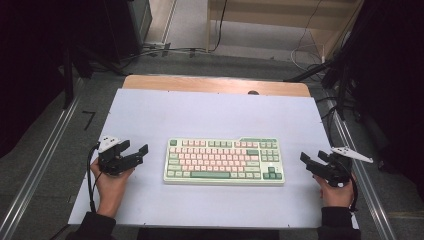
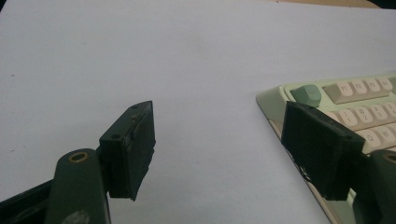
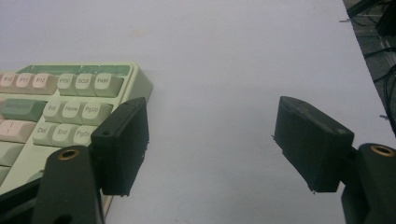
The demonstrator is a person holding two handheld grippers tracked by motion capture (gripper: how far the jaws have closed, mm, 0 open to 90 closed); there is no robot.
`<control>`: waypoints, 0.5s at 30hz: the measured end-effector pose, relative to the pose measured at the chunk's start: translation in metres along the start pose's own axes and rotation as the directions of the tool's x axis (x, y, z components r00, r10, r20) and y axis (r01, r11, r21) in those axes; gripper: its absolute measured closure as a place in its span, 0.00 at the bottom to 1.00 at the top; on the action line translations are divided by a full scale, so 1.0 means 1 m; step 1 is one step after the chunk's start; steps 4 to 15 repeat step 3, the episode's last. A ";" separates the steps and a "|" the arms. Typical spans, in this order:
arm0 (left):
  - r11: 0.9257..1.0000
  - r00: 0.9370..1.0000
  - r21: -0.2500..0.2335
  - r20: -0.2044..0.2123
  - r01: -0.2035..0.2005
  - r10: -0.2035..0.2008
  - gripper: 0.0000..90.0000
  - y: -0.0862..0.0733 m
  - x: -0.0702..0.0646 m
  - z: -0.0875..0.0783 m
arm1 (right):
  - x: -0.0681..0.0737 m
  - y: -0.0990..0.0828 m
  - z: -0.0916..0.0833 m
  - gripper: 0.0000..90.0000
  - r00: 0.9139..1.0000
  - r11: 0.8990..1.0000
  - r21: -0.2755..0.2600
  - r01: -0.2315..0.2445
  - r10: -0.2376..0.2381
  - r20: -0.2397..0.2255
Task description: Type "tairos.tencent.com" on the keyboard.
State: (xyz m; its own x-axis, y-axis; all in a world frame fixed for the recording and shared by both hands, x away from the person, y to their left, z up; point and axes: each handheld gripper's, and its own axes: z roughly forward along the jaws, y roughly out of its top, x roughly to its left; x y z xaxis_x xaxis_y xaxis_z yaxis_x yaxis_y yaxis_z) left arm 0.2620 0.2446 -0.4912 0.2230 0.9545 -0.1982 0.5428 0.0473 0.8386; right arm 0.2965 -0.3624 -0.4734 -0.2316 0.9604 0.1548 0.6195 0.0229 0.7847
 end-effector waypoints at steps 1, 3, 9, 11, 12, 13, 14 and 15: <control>1.000 1.000 0.003 0.001 0.002 -0.002 0.30 0.000 0.000 0.000 | 0.000 0.000 0.000 0.27 1.000 1.000 -0.002 0.003 -0.003 -0.001; 1.000 1.000 0.002 0.003 0.008 -0.008 0.30 0.000 0.001 0.000 | 0.001 0.000 -0.001 0.27 1.000 1.000 -0.003 0.001 -0.001 -0.001; 1.000 1.000 0.002 0.003 0.008 -0.008 0.30 0.000 0.001 0.000 | 0.001 0.000 -0.001 0.27 1.000 1.000 -0.003 0.001 -0.001 -0.001; 1.000 1.000 0.002 0.003 0.008 -0.008 0.30 0.000 0.001 0.000 | 0.001 0.000 -0.001 0.27 1.000 1.000 -0.003 0.001 -0.001 -0.001; 1.000 1.000 0.002 0.003 0.008 -0.008 0.30 0.000 0.001 0.000 | 0.001 0.000 -0.001 0.27 1.000 1.000 -0.003 0.001 -0.001 -0.001; 1.000 1.000 0.002 0.003 0.008 -0.008 0.30 0.000 0.001 0.000 | 0.001 0.000 -0.001 0.27 1.000 1.000 -0.003 0.001 -0.001 -0.001; 1.000 1.000 0.002 0.003 0.008 -0.008 0.30 0.000 0.001 0.000 | 0.001 0.000 -0.001 0.27 1.000 1.000 -0.003 0.001 -0.001 -0.001; 1.000 1.000 0.002 0.003 0.008 -0.008 0.30 0.000 0.001 0.000 | 0.001 0.000 -0.001 0.27 1.000 1.000 -0.003 0.001 -0.001 -0.001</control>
